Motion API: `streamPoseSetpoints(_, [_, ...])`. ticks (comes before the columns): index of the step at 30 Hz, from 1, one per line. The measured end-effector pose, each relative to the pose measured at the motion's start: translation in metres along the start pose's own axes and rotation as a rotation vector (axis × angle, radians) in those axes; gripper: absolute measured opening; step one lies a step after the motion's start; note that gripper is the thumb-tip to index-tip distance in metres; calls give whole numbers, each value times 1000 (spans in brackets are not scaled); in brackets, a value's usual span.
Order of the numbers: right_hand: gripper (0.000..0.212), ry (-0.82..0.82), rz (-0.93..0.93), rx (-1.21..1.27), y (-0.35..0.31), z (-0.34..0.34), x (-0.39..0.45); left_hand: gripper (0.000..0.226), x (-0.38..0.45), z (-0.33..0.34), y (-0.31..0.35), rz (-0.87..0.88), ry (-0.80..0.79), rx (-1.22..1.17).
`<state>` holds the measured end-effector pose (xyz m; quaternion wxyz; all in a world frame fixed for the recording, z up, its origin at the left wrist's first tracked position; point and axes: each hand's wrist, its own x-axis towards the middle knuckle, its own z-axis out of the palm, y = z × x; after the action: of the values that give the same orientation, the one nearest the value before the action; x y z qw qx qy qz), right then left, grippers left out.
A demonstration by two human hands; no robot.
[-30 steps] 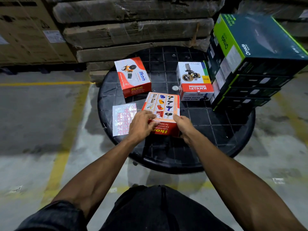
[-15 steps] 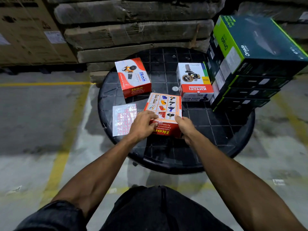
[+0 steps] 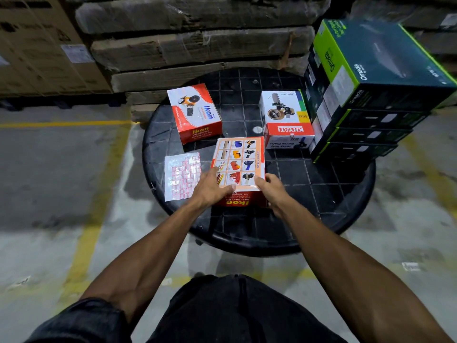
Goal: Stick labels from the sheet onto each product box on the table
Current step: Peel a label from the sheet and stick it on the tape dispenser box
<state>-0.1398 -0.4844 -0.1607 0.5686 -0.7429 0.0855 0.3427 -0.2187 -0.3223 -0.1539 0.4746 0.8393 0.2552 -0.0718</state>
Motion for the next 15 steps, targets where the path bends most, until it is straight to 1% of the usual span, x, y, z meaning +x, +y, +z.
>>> streamPoseSetpoints(5, [44, -7, 10, -5, 6, 0, 2, 59, -3, -1, 4, -17, -41, -35])
streamPoseSetpoints(9, [45, -26, 24, 7, 8, -4, 5, 49, -9, -1, 4, 1, -54, -61])
streamPoseSetpoints(11, [42, -26, 30, 0, 9, -7, 6, 46, -12, 2, 0, 7, -54, -59])
streamPoseSetpoints(13, [34, -14, 33, -23, 14, -9, 9, 46, -14, 8, -6, 12, -47, -46])
streamPoseSetpoints(15, [28, 27, 11, -107, 21, -11, 12, 49, -18, 15, -13, 29, -39, -51])
